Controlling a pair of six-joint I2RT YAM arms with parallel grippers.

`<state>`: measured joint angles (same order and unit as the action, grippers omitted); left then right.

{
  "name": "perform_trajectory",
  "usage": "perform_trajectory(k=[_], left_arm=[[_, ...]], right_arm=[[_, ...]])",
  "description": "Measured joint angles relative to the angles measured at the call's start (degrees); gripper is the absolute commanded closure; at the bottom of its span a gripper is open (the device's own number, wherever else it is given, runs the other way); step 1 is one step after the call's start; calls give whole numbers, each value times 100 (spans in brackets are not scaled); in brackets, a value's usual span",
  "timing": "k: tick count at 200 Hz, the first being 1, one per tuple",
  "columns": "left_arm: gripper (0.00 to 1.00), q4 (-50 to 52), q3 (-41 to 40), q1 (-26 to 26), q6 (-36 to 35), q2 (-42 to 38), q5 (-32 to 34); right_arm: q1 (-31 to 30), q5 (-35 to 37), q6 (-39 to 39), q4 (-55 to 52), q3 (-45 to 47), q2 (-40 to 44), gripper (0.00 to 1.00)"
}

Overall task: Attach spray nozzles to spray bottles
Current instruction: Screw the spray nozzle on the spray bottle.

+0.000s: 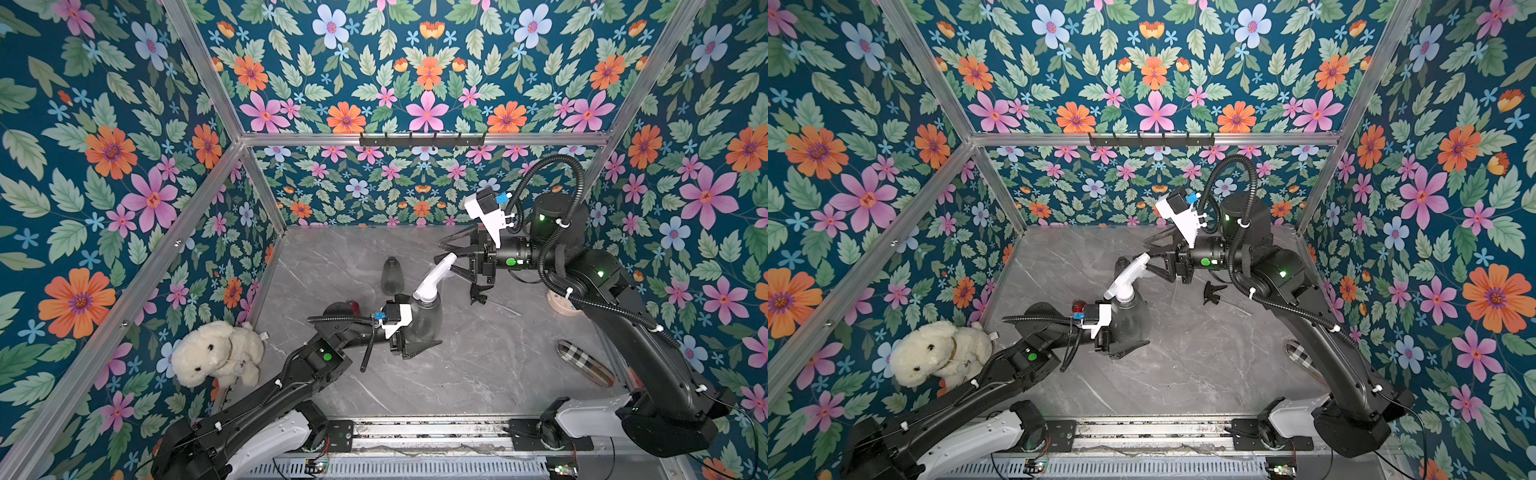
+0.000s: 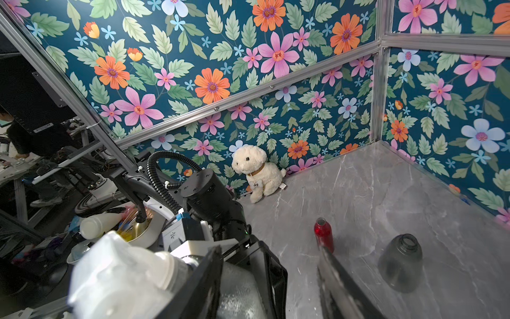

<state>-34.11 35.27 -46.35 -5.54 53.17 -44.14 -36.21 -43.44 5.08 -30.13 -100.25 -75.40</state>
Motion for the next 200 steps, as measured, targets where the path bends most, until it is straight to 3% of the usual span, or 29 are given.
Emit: perform_trajectory(k=[65,143,200], left_arm=[[100,-17,2,48,125,46,435],[100,-63,39,55,214,125,435],[100,-70,52,55,256,160,376]], right_arm=[[-363,57,-214,-184,457,374,42],[-1051,804,-424,-136,463,278,42],[-1123,1099,-415,208,490,225,43]])
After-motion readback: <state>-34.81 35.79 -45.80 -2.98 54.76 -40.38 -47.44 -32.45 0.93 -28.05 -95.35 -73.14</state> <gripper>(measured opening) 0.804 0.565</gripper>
